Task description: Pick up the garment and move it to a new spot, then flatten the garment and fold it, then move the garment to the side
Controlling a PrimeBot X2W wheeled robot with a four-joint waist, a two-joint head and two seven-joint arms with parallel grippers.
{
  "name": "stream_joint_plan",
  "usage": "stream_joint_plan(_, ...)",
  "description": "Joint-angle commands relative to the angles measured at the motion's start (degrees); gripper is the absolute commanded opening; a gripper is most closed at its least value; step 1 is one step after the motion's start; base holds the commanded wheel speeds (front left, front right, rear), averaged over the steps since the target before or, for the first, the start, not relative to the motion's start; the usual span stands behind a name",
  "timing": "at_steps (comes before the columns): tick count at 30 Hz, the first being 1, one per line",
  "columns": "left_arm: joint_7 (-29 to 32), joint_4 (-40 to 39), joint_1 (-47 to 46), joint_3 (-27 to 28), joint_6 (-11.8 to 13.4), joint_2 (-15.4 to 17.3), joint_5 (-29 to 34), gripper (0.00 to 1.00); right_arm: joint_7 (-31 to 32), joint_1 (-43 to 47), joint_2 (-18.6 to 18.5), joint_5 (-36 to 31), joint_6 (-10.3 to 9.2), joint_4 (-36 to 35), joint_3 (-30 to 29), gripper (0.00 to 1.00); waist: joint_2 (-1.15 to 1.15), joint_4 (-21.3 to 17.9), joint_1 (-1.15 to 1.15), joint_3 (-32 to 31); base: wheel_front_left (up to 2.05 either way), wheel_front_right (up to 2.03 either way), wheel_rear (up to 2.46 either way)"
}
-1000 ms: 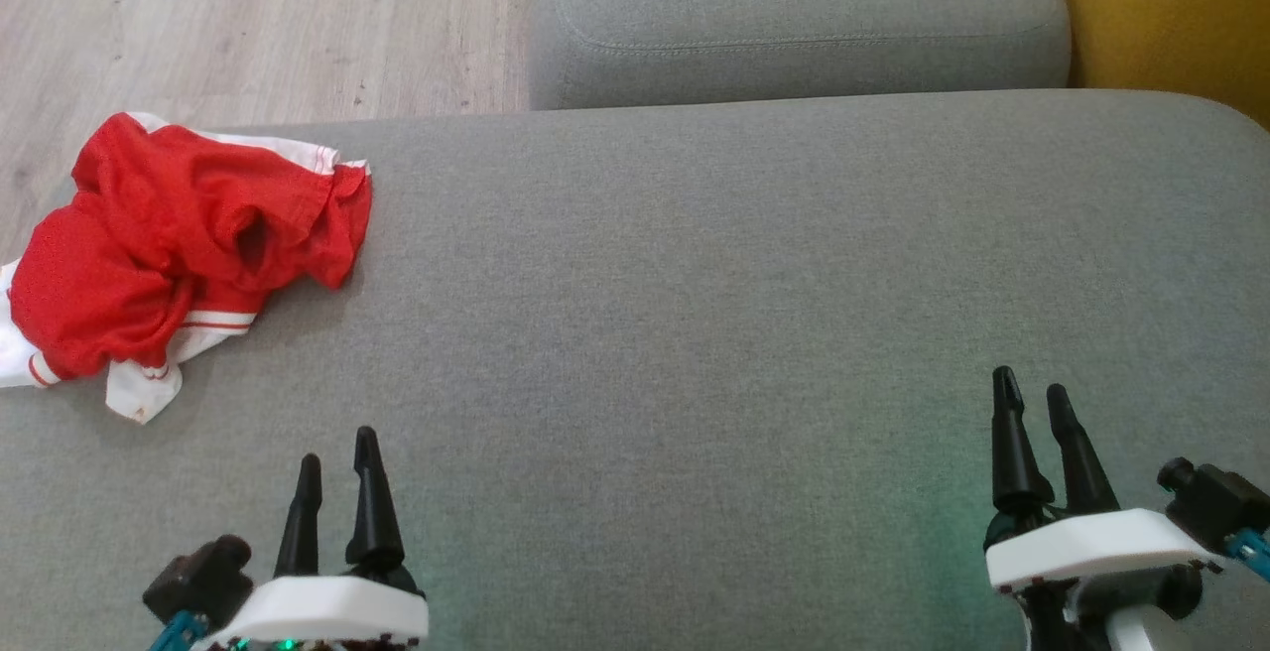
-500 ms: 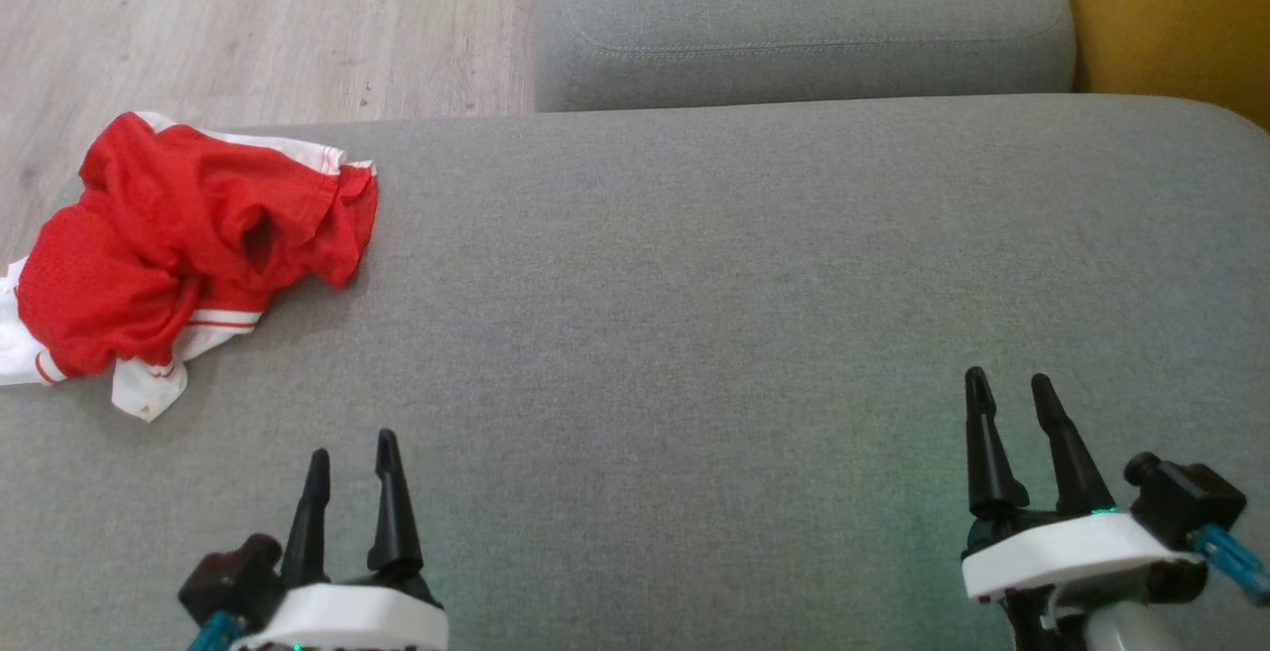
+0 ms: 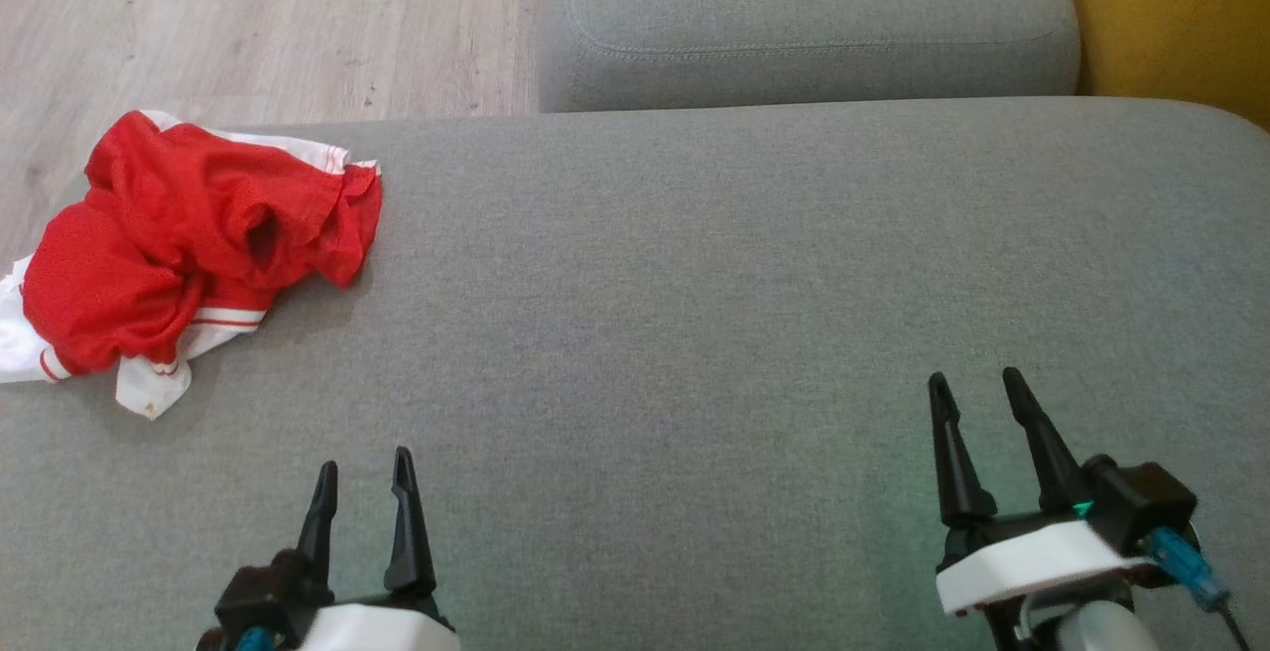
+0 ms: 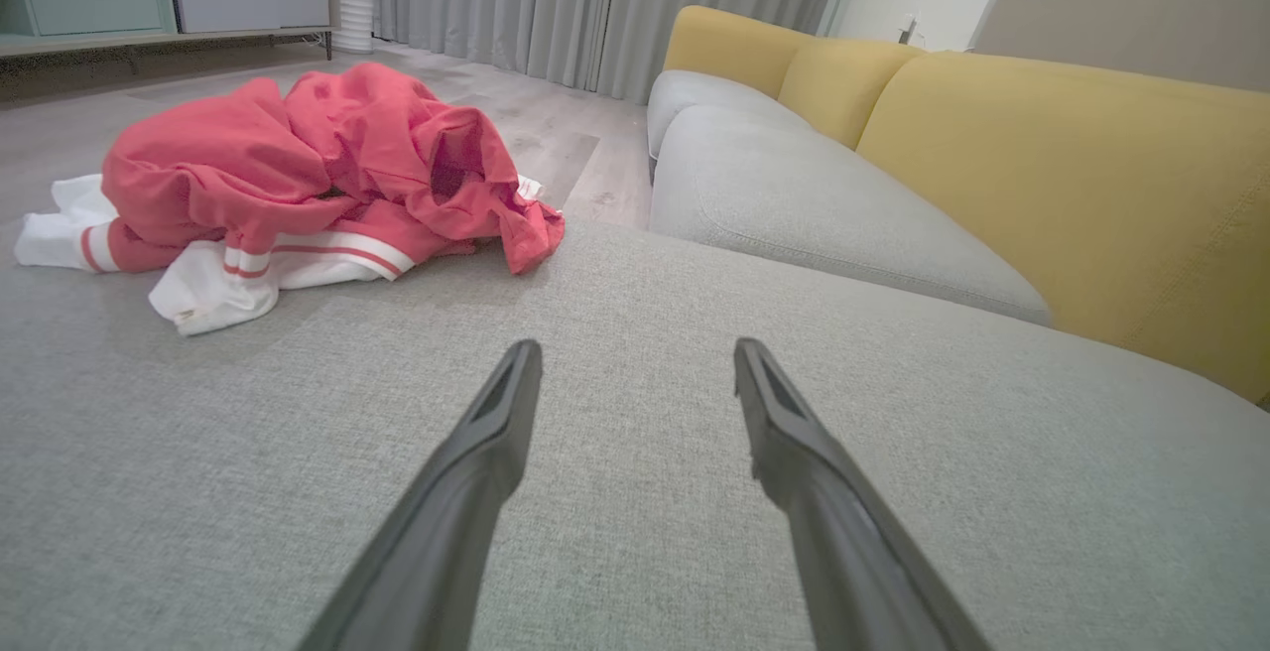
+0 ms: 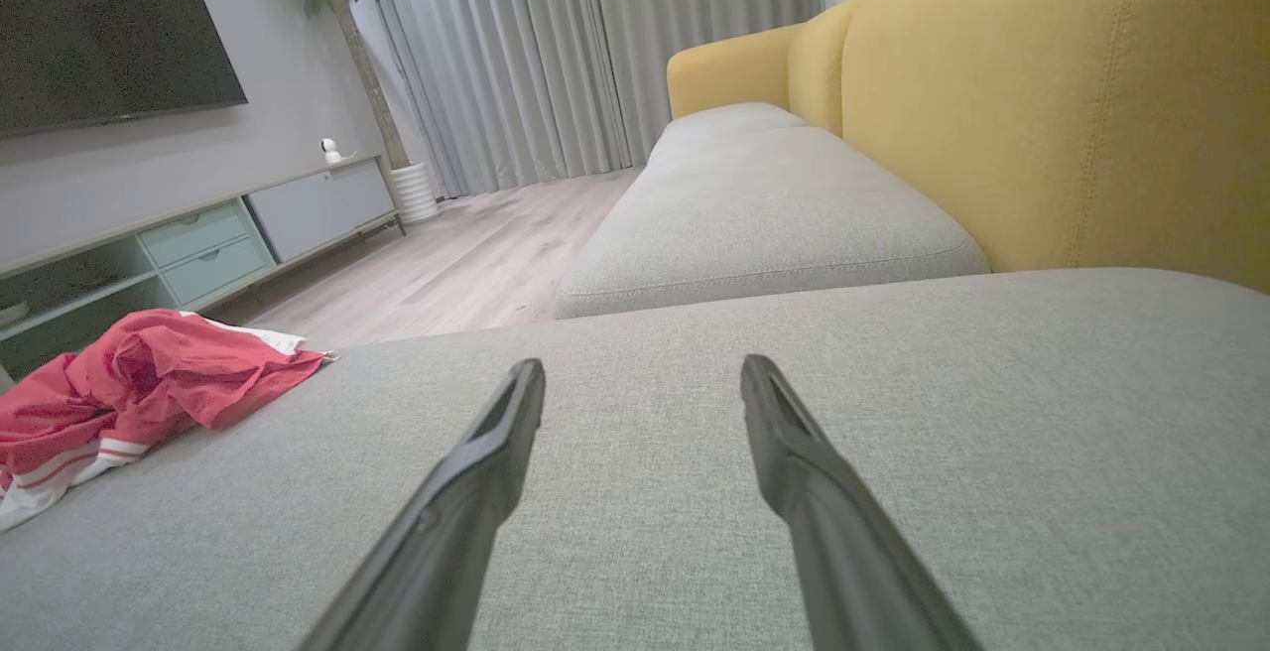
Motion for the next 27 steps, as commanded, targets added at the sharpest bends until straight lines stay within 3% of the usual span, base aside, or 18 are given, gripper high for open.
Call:
stream_joint_plan(1, -0.9, -1.6, -1.3, 0.9, 0.4, 0.3, 1.9, 1.0, -1.0, -0.5, -0.5, -2.1, -0.04, -1.7, 1.6, 1.0, 0.0, 0.0, 0.0, 0.0, 0.0, 0.0, 0.0)
stream_joint_plan(12, -2.8, -1.0, -1.0, 0.4, 1.7, 0.3, 8.0, 1.0, -2.9, -0.4, -0.6, -9.6, -0.04, -0.6, 3.4, 1.0, 0.0, 0.3, 0.0, 0.1, 0.0, 0.0, 0.0)
stream_joint_plan(27, -2.8, 0.1, -1.2, 0.8, 1.6, 0.3, 7.5, 1.0, -2.9, -0.8, -0.6, -9.3, -0.04, 0.5, 3.7, 1.0, 0.0, 0.2, 0.0, 0.1, 0.0, 0.0, 0.0)
